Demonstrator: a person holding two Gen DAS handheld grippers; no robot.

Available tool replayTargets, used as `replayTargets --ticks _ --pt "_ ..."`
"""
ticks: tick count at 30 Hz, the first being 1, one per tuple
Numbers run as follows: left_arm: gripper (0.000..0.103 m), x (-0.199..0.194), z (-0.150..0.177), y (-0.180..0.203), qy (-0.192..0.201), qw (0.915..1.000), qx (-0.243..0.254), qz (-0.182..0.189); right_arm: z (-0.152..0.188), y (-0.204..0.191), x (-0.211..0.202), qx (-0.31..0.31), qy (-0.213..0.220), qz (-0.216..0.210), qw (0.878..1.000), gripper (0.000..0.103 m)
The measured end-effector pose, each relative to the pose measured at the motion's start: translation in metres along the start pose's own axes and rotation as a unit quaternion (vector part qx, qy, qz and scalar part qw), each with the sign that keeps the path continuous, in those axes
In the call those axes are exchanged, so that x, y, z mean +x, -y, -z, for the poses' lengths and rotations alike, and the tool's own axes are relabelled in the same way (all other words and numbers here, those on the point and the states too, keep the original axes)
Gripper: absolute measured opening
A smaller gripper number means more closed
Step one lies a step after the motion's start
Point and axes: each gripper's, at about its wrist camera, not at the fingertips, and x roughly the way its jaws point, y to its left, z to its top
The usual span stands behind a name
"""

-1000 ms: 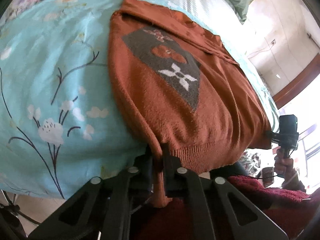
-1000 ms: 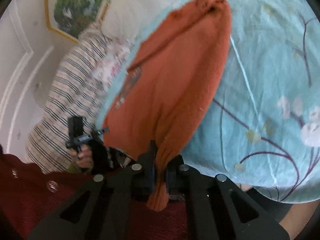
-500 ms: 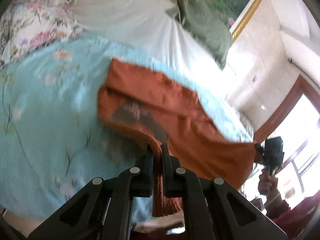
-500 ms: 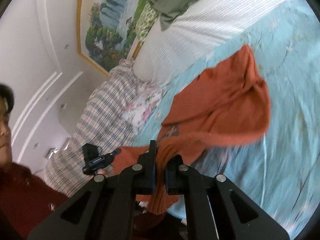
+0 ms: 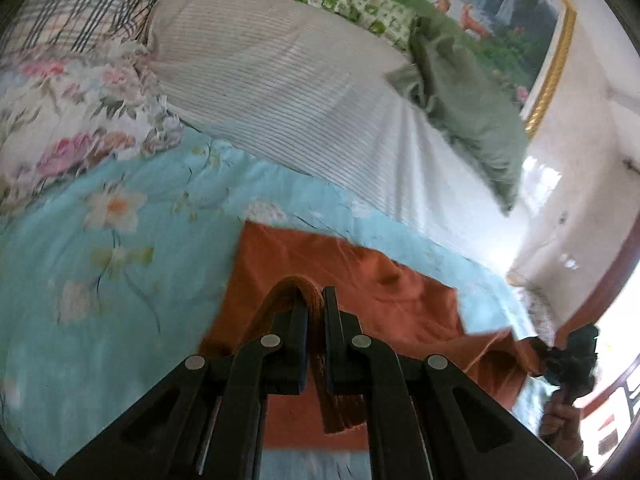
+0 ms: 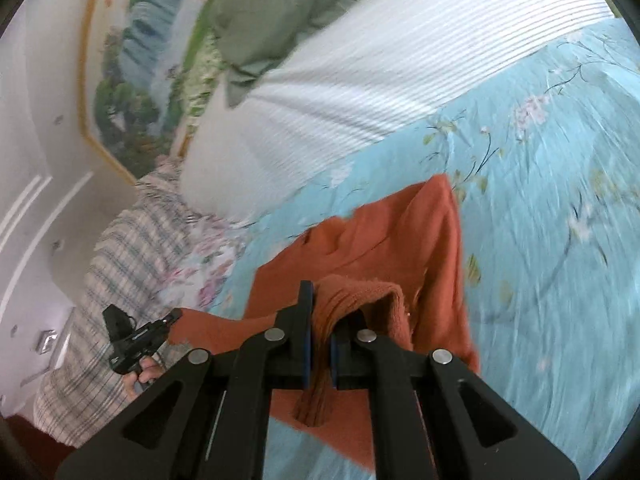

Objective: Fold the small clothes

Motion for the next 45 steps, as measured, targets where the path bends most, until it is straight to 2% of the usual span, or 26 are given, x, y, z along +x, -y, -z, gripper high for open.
replayTargets --ticks 5,11,15,19,21,22,23,24,25,26,27,28,29,31,33,34,35,38,40,42,45 --pt "0.004 0.062 -0.024 -0.009 -0.025 0.9992 -0.013 -0.029 -0.024 0.021 0.039 0.012 -0.023 0.03 0.999 0.008" --pt "0.004 0.116 -0.032 -0.027 -0.051 0.9969 -0.018 -0.057 -0.036 0.041 0.075 0.011 -0.043 0.067 0.997 0.008" --pt "0.004 0.153 -0.033 -0.038 -0.069 0.9943 -0.01 -0.081 -0.036 0.059 0.099 0.02 -0.069 0.107 0.992 0.008" --pt "0.005 0.189 -0.026 -0.044 -0.097 0.9896 0.003 -0.106 -0.03 0.071 0.094 0.056 -0.07 0.106 0.99 0.009" --pt "0.007 0.195 -0.021 -0.046 -0.11 0.9878 0.005 -0.111 -0.027 0.064 0.075 0.05 -0.045 0.122 0.99 0.017" --pt "0.007 0.194 -0.019 -0.048 -0.112 0.9878 0.002 -0.107 -0.025 0.059 0.067 0.041 -0.032 0.129 0.99 0.025" --pt "0.014 0.189 -0.016 -0.049 -0.113 0.9887 -0.004 -0.098 -0.022 0.052 0.057 0.029 -0.018 0.139 0.99 0.027" --pt "0.027 0.182 -0.013 -0.05 -0.113 0.9896 -0.007 -0.088 -0.018 0.043 0.05 0.016 -0.009 0.144 0.989 0.027" --pt "0.033 0.174 -0.01 -0.049 -0.114 0.99 -0.008 -0.083 -0.011 0.032 0.046 -0.001 -0.008 0.139 0.99 0.027" --pt "0.038 0.165 -0.003 -0.045 -0.114 0.9904 -0.004 -0.079 -0.005 0.022 0.049 -0.019 -0.02 0.126 0.992 0.027" --pt "0.038 0.157 0.003 -0.04 -0.117 0.9906 0.004 -0.072 0.004 0.01 0.057 -0.042 -0.048 0.109 0.992 0.027" --pt "0.038 0.151 0.009 -0.032 -0.122 0.9905 0.014 -0.062 0.018 -0.005 0.075 -0.079 -0.098 0.096 0.987 0.027" --pt "0.038 0.145 0.02 -0.02 -0.133 0.9896 0.029 -0.045 0.026 -0.013 0.086 -0.101 -0.124 0.096 0.982 0.027" --pt "0.038 0.144 0.036 0.002 -0.162 0.9852 0.054 -0.013 0.043 -0.027 0.112 -0.156 -0.177 0.109 0.966 0.027" --pt "0.038 0.152 0.056 0.028 -0.199 0.9747 0.102 -0.005 0.045 -0.028 0.13 -0.191 -0.194 0.145 0.951 0.026" --pt "0.038 0.16 0.065 0.041 -0.212 0.9674 0.137 -0.019 0.041 -0.025 0.134 -0.19 -0.191 0.154 0.951 0.021" --pt "0.039 0.166 0.07 0.05 -0.217 0.9614 0.166 -0.033 0.032 -0.02 0.136 -0.182 -0.185 0.16 0.952 0.021" --pt "0.041 0.185 0.067 0.059 -0.213 0.9519 0.212 -0.059 0.0 -0.006 0.14 -0.162 -0.149 0.192 0.956 0.02" --pt "0.041 0.199 0.051 0.055 -0.214 0.9531 0.203 -0.07 -0.021 0.003 0.135 -0.147 -0.114 0.22 0.958 0.02" --pt "0.04 0.212 0.027 0.046 -0.206 0.9584 0.18 -0.081 -0.039 0.01 0.127 -0.128 -0.082 0.23 0.961 0.02" --pt "0.04 0.223 -0.007 0.033 -0.172 0.9643 0.156 -0.128 -0.054 0.013 0.106 -0.104 -0.039 0.243 0.964 0.02"
